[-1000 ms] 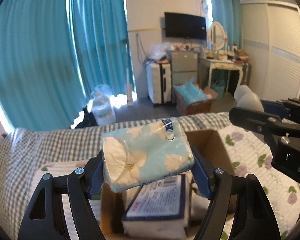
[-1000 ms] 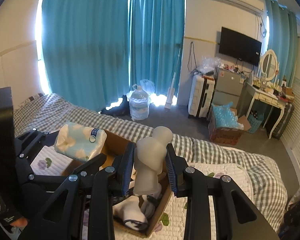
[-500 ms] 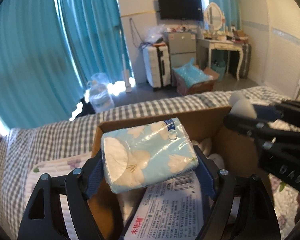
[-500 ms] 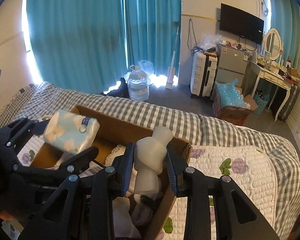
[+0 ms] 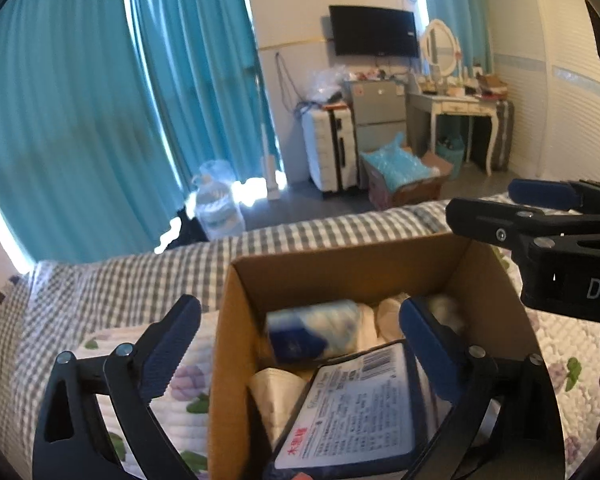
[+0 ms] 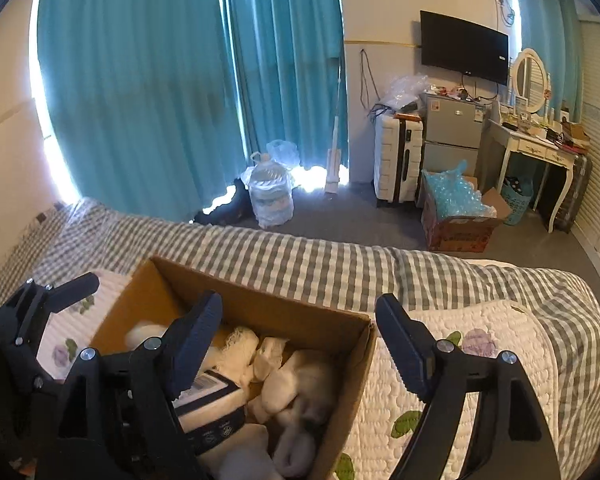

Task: Organize soft objects

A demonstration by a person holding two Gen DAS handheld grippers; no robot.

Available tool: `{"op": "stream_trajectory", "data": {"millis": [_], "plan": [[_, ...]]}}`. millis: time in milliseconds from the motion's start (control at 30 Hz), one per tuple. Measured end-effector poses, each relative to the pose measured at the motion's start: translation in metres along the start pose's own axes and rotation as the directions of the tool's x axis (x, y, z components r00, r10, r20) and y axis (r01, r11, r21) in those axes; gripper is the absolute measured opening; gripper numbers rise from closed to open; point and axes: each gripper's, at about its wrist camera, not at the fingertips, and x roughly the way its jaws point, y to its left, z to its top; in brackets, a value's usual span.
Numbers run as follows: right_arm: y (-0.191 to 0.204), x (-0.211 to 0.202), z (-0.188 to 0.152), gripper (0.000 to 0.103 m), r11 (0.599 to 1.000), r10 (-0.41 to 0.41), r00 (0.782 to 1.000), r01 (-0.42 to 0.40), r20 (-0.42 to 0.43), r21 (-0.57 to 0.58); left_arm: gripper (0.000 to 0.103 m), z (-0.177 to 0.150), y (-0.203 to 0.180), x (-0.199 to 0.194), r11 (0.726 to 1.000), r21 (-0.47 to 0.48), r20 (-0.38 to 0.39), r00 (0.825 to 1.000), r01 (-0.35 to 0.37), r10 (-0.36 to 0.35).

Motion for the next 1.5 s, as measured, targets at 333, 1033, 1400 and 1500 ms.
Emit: {"op": "stream_trajectory", "data": {"millis": [333,1033,1400,1500], "plan": [[0.003,-0.066,0.019,0.079,0.999,-0.041,0.997,0.041,0.061,-0.001,0.101,0.026,0.009,-0.066,1.000,-0.017,0.101,0.995,-0.012,0.014],[0.073,-0.335,0.002,0.103,0.997,-0.022,0.895,0.051,0.445,-0.053,0.103,-0.007,0.066,-0.305,0.986,-0.137,0.484,0.862,-0.093,0.149],[0.083,-0.269,-0.081,0.103,0.999,-0.003,0.906,0.024,0.423,-0.044,0.103,-0.079,0.067,-0.240,0.979,-0.188,0.446,0.882,-0.076,0.154],[0.084,-0.231,-0.105,0.103,0.998,-0.006,0.922,0.027,0.388,-0.048,0.103,-0.096,0.065,-0.214,0.977,-0.198,0.401,0.902,-0.084,0.159]]}}
